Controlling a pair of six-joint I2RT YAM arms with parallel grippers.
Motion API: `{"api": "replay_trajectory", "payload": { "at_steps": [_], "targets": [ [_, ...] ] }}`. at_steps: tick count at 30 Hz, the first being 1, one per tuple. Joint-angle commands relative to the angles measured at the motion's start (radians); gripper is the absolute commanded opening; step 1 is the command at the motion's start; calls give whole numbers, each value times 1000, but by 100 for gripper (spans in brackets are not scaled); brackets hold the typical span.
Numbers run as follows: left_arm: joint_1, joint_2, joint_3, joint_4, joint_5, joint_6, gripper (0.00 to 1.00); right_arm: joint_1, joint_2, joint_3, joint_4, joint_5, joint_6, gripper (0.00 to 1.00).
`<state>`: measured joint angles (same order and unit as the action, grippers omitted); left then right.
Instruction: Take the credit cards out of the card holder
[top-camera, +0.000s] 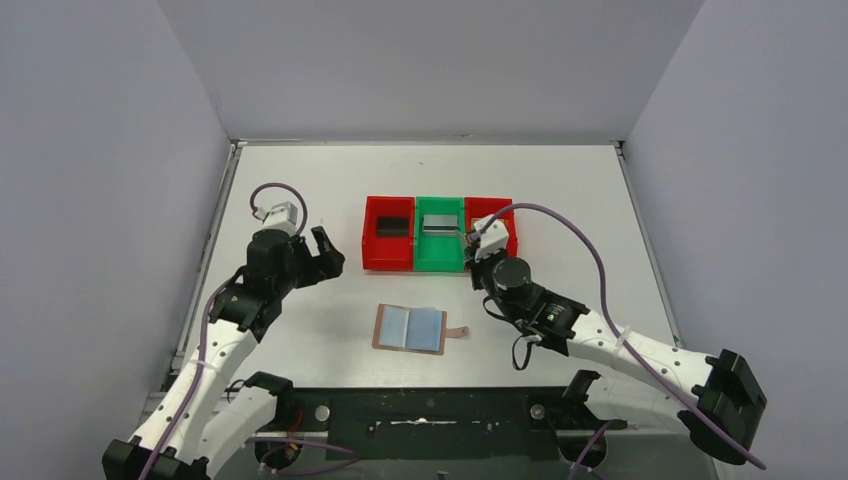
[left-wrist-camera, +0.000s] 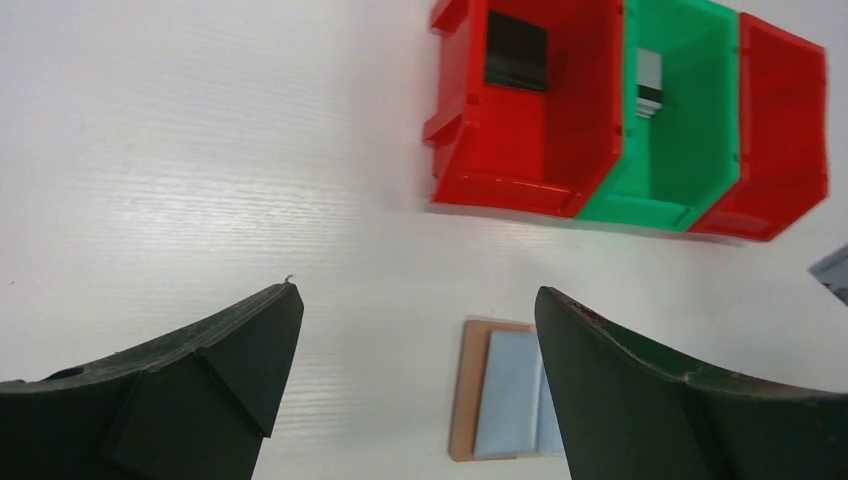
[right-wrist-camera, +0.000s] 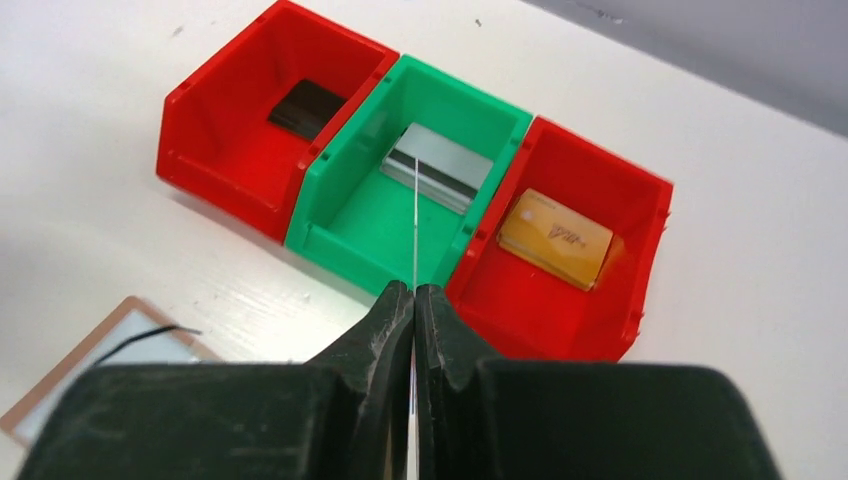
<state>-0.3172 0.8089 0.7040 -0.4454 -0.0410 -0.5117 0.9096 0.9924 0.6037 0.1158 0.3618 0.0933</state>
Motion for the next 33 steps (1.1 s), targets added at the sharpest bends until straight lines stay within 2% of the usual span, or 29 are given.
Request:
{"api": "replay_trajectory", "payload": {
  "at_steps": [1,3,7,12,14,19,24,29,33],
  "targets": [
    [80,51,51,-33,-45,18,88,-26,91,117,62,42,-195,0],
    [97,44,49,-33,-59,17,88,-48,149,173,21,2,-230,0],
    [104,4,36,-29,-106,10,88,-91,260,287,-33,-186,-328,0],
    [106,-43,29,-33,-143,4,90,-137,447,511,-278,-315,-498,0],
    [106,-58,26,-31,-155,3,90,-155,517,569,-310,-339,-541,0],
    [108,-80,20,-27,-142,-1,91,-166,644,677,-325,-301,-678,0],
    [107,-77,22,-23,-121,2,91,-170,784,836,-440,-277,-787,0],
    [108,-92,18,-30,-132,-1,91,-171,842,852,-424,-200,-841,0],
    [108,-103,14,-28,-117,2,91,-179,856,840,-410,-224,-872,0]
  ]
}}
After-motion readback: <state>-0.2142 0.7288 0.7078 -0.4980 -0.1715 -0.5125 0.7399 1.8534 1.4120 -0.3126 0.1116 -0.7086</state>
